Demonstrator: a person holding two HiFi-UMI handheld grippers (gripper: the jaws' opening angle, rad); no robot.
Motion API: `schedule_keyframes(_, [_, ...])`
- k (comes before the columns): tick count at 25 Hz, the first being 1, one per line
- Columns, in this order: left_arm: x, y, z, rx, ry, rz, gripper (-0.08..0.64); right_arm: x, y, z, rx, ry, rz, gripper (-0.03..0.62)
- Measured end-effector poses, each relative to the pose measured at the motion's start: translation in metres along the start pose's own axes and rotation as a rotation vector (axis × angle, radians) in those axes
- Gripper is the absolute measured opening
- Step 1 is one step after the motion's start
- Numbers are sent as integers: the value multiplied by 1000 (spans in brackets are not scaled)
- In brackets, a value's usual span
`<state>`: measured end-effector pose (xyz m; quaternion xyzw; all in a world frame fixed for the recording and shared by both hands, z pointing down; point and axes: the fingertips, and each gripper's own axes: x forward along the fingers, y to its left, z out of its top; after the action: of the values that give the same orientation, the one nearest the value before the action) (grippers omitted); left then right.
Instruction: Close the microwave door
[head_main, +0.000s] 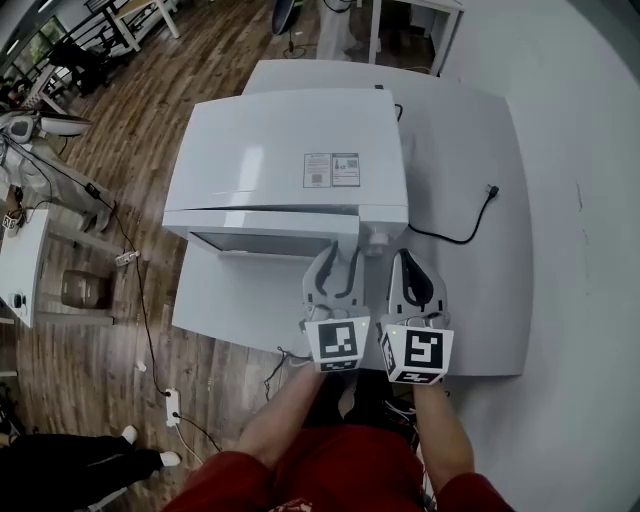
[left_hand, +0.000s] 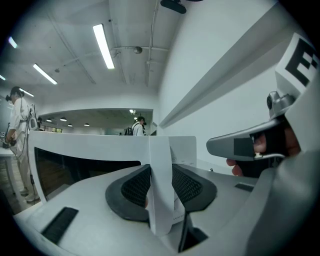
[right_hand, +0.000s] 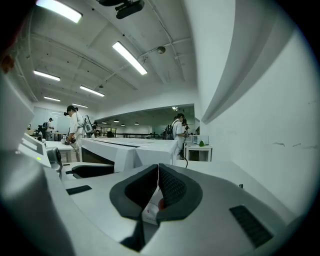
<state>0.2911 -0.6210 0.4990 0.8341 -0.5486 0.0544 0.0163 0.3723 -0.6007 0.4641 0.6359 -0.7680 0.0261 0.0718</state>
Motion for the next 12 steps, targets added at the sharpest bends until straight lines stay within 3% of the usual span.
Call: schedule_keyframes(12, [21, 5, 2, 1, 16, 60, 149, 16, -12, 6, 3, -12, 71, 28])
